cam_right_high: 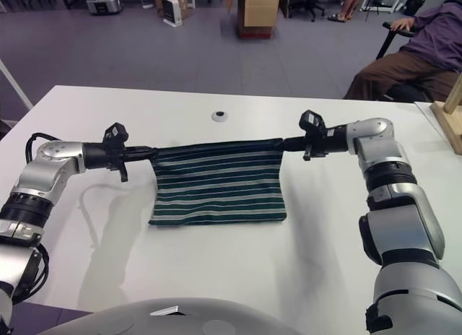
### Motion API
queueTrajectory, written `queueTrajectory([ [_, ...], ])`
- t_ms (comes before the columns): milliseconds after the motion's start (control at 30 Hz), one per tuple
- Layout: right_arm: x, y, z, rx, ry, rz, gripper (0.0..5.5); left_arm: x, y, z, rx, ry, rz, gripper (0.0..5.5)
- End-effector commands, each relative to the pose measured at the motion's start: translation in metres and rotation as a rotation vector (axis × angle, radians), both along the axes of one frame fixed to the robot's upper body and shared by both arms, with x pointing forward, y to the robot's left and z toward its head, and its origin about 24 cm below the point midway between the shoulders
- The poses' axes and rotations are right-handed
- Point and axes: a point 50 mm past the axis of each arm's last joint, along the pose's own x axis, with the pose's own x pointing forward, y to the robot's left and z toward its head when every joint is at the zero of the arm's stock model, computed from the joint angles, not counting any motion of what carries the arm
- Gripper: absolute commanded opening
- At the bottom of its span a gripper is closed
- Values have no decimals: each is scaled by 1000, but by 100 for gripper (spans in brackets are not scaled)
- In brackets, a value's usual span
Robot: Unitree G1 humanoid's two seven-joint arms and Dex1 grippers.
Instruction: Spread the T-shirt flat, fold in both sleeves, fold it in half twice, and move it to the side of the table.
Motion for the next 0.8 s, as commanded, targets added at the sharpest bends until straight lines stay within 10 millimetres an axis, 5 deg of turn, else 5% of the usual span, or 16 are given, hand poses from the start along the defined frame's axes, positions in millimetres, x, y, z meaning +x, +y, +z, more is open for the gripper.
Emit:
queueTrajectory([
  [33,10,8,-6,-44,-37,-70,30,14,-11,-8,37,-16,12,0],
  [233,24,9,-11,-77,-199,-296,136,25,0,-27,31,-10,246,95],
  [367,17,48,9,65,-333,-107,207,27,10,-24,-96,-45,402,156],
  [433,-4,81,6,119,-339,45,254,26,14,-21,-139,-69,439,199],
  [500,-46,115,-21,23,-336,222,257,25,17,-13,-182,-136,495,232],
  [567,-87,127,-50,-106,-286,375,257,20,18,-5,-206,-198,527,237],
  [667,-116,111,-72,-291,-208,502,257,9,15,-5,-200,-229,535,237],
  [800,-94,59,-62,-551,-238,462,257,-1,8,-5,-172,-246,537,237],
])
